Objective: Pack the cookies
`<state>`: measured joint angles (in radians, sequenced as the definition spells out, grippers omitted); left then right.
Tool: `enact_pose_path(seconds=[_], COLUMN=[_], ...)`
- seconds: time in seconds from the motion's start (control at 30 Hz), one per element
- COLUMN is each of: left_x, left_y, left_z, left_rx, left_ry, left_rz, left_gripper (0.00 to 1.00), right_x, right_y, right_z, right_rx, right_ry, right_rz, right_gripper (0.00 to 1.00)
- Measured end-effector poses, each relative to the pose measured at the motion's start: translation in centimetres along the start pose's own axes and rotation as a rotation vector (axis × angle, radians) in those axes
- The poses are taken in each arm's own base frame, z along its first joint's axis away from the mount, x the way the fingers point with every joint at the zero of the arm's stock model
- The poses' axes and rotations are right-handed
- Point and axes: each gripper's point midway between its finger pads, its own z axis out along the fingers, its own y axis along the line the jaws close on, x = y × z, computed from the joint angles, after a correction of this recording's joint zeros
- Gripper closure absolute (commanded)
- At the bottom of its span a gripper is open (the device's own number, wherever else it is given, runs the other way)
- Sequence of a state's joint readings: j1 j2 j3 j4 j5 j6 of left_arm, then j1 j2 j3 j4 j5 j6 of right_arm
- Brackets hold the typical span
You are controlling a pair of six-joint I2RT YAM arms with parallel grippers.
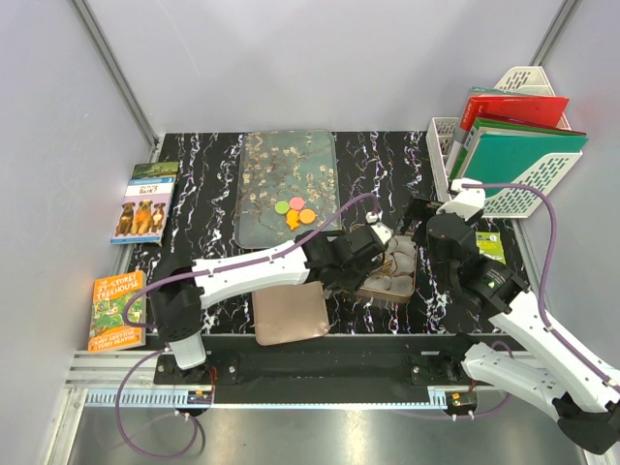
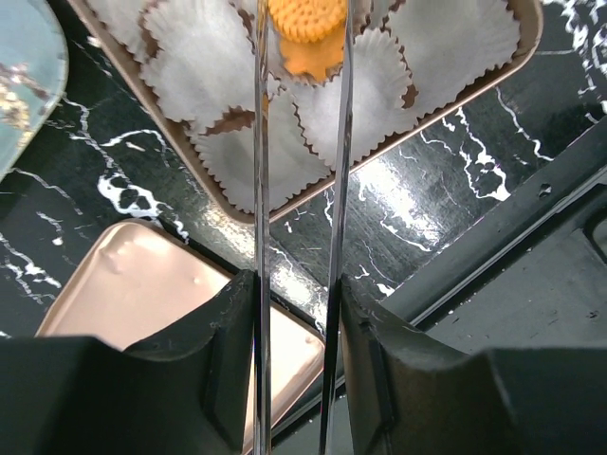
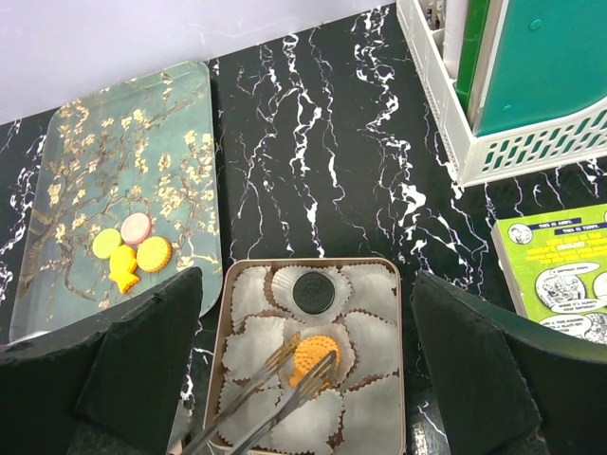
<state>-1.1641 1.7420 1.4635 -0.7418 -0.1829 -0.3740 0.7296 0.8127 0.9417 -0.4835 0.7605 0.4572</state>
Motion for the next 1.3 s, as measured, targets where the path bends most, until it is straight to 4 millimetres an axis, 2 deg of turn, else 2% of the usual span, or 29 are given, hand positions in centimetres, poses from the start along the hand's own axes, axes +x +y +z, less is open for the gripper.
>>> enact_pose_path(seconds=[0.37,0.47,0.53,0.8,1.3], left_x=[-1.9,-2.1,-1.9,1.2,1.4], left_y=[1.5,2.0,2.5,4.1,4.2], left_z=[-5.1,-5.9,-6.1,-5.0,-4.9], left_rx=[-0.026,-0.046,-0.064,-0.136,-0.142], left_ry=[-0.114,-0.133,-0.138,-0.062,-0.062], left_rz=[-0.034,-0.047,-0.054,-0.057,-0.068], left_gripper=[0.61,0.61,0.61,0.61,0.60], right_x=[0.2,0.2,0.3,0.1,0.2], right_y=[0.6,0.8,0.9,0.9,0.9], right_z=[0.1,0.1,0.1,0.0,-0.1], right_rx=[-0.021,-0.030,-0.037,-0.044,-0.044], right_ry=[0.011,0.012,0.015,0.013,0.013], right_rz=[0.005,0.010,0.012,0.016,0.016], right_gripper=[0.00,0.00,0.00,0.00,0.00])
